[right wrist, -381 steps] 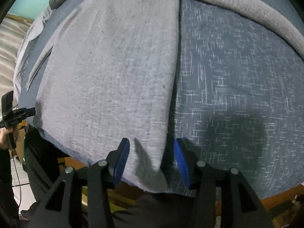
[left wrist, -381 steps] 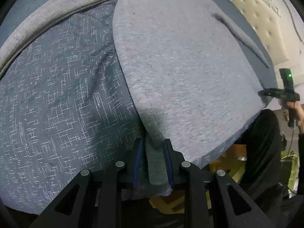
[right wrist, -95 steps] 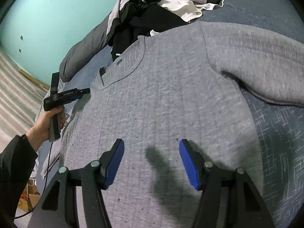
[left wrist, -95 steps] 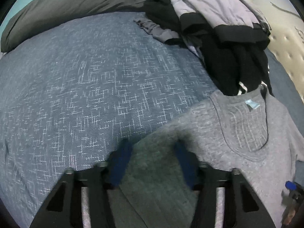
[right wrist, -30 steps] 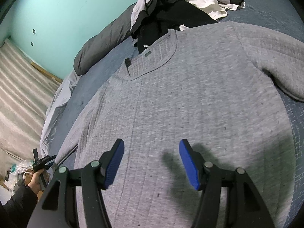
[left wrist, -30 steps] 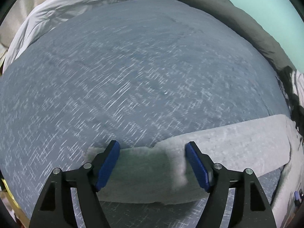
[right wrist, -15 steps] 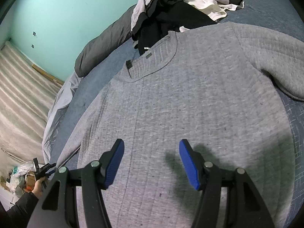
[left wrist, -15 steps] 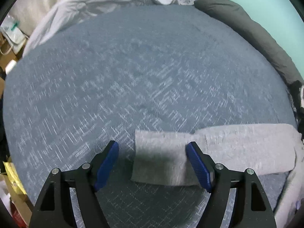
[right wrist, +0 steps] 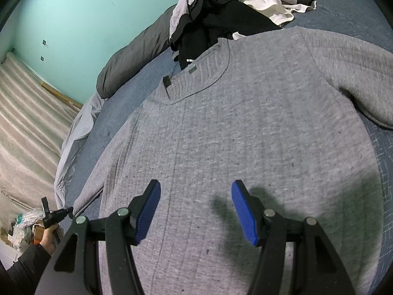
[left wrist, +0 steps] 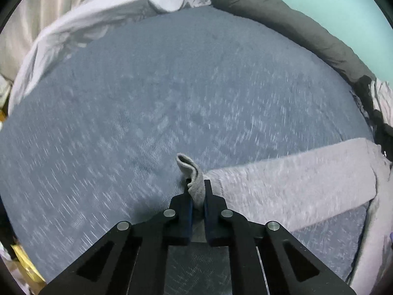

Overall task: Fold clothes
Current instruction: 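Grasp the sleeve cuff with the left gripper and pull it straight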

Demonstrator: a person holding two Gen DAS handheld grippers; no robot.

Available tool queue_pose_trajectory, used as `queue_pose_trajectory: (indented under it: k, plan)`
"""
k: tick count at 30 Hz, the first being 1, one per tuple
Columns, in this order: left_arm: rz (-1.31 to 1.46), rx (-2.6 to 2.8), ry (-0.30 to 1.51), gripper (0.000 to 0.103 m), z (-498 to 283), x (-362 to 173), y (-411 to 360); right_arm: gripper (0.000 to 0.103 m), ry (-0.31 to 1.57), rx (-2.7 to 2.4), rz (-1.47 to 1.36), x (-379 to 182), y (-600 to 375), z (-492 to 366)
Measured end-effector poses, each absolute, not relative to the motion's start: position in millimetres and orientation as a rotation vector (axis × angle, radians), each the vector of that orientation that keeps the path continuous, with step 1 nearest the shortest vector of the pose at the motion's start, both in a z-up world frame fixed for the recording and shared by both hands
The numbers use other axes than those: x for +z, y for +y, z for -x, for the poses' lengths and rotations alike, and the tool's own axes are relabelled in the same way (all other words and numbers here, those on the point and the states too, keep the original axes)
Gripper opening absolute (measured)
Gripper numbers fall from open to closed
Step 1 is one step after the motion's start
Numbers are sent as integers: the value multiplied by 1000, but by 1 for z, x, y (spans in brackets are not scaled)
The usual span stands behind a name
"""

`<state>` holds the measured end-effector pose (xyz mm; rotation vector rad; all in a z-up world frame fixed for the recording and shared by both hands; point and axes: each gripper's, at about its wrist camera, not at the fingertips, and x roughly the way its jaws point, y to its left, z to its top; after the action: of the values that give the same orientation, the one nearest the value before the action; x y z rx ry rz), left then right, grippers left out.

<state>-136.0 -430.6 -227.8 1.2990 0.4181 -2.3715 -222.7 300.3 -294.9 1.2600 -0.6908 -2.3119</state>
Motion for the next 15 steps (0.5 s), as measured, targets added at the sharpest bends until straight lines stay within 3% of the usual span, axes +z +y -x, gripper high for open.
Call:
queue_pose_trajectory:
  k: [8,15]
  plan:
    - [-1245,-2397,182,6,200,-193,-459,61,-676,-2308,-1275,-299,296,223]
    - [-1164,-2337,196,6,212,-178,-487,61,-668,-2320,-1275,-299,296,224]
